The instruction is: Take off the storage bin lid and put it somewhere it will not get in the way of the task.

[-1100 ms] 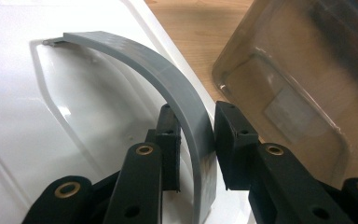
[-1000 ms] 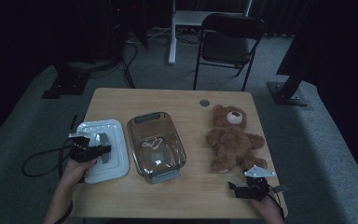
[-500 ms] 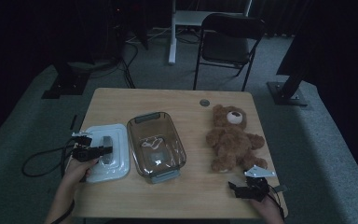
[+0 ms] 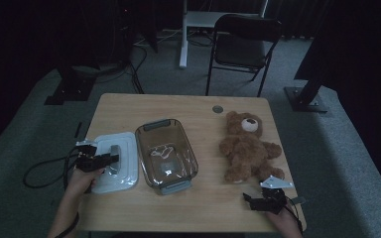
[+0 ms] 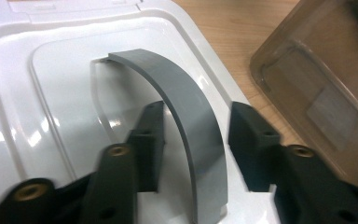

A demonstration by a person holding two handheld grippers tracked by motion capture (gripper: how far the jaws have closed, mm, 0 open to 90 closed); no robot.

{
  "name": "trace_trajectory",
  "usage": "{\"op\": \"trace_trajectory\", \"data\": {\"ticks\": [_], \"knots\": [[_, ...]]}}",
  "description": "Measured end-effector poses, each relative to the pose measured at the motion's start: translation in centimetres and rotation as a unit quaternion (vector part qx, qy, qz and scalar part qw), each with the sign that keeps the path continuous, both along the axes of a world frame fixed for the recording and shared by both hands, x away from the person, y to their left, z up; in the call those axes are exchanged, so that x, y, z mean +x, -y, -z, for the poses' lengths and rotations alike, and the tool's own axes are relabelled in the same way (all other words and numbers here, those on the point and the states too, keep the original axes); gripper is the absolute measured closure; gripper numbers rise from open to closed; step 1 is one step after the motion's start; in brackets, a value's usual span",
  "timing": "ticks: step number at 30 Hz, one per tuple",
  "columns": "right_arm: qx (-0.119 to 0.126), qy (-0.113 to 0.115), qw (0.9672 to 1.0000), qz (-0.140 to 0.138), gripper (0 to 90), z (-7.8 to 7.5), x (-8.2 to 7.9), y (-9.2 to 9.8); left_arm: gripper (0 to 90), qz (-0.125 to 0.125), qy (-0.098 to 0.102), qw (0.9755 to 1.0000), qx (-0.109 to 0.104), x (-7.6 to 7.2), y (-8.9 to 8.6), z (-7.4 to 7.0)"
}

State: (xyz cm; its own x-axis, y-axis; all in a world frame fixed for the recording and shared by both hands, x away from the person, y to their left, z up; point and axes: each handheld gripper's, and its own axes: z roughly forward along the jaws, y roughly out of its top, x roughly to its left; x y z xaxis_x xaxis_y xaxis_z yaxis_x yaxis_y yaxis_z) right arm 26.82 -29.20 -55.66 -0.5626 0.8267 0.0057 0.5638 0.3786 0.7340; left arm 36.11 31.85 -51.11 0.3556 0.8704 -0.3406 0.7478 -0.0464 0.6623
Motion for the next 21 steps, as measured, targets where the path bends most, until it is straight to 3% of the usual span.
{"op": "trace_trajectory", "data": {"ticks": [10, 21], "knots": [[0.000, 0.000, 1.0000, 0.000, 13.5, 0.0, 0.0, 0.0, 46.4, -0.006, 0.028, 0.9994, 0.021, -0.7, 0.1, -0.8], [0.000, 0.000, 1.0000, 0.000, 13.5, 0.0, 0.0, 0.0, 19.0, -0.021, 0.064, 0.9974, 0.025, -1.9, 0.0, -1.9]]}}
